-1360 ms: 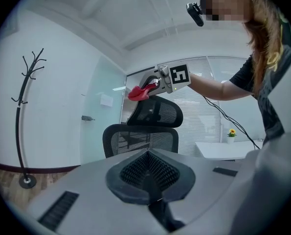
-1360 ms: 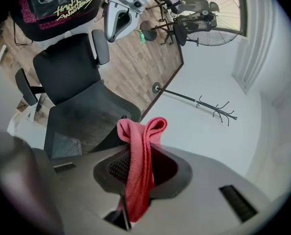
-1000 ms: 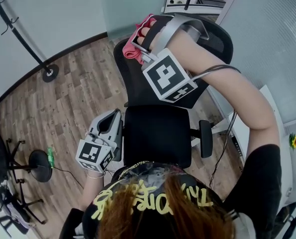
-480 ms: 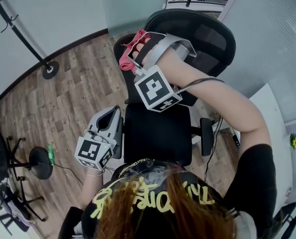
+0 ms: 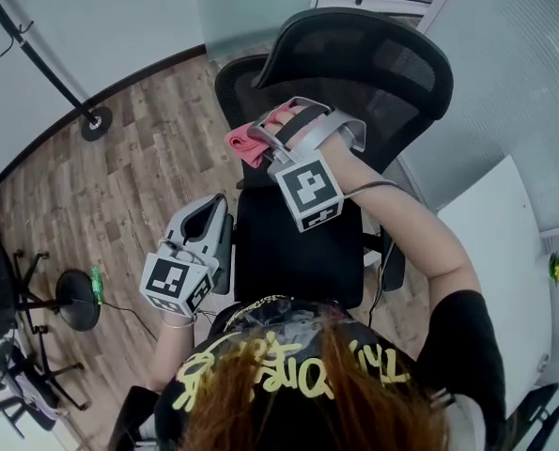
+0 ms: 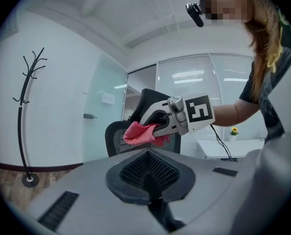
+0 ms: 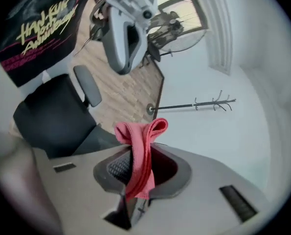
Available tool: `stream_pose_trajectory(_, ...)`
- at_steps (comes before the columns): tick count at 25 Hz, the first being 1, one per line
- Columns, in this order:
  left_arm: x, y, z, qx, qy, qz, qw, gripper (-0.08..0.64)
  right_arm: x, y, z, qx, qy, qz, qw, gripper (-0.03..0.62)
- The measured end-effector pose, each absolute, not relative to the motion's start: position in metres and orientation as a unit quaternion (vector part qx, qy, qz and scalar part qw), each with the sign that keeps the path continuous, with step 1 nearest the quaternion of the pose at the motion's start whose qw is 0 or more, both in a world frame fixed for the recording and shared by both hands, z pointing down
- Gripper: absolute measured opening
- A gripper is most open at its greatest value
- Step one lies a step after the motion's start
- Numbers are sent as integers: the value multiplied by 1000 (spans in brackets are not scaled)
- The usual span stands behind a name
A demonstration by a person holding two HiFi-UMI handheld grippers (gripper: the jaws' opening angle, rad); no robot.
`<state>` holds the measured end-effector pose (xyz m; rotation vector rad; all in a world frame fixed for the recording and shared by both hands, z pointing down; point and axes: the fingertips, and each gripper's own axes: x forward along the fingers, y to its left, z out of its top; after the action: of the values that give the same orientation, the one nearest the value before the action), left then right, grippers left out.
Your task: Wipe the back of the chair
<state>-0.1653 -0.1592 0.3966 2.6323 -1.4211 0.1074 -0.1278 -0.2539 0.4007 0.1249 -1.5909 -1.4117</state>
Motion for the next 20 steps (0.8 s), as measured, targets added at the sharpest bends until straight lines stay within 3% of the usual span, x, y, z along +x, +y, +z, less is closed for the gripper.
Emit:
stream_pose_trajectory(15,-138,-176,385,894,-443,30,64,-9,-87,-232,342,282,-826,-386,299,69)
stream_pose_trajectory(20,-120,-181,377,903,-426,21,54,-9,-59,-229,327,352,-871,-275,206,69)
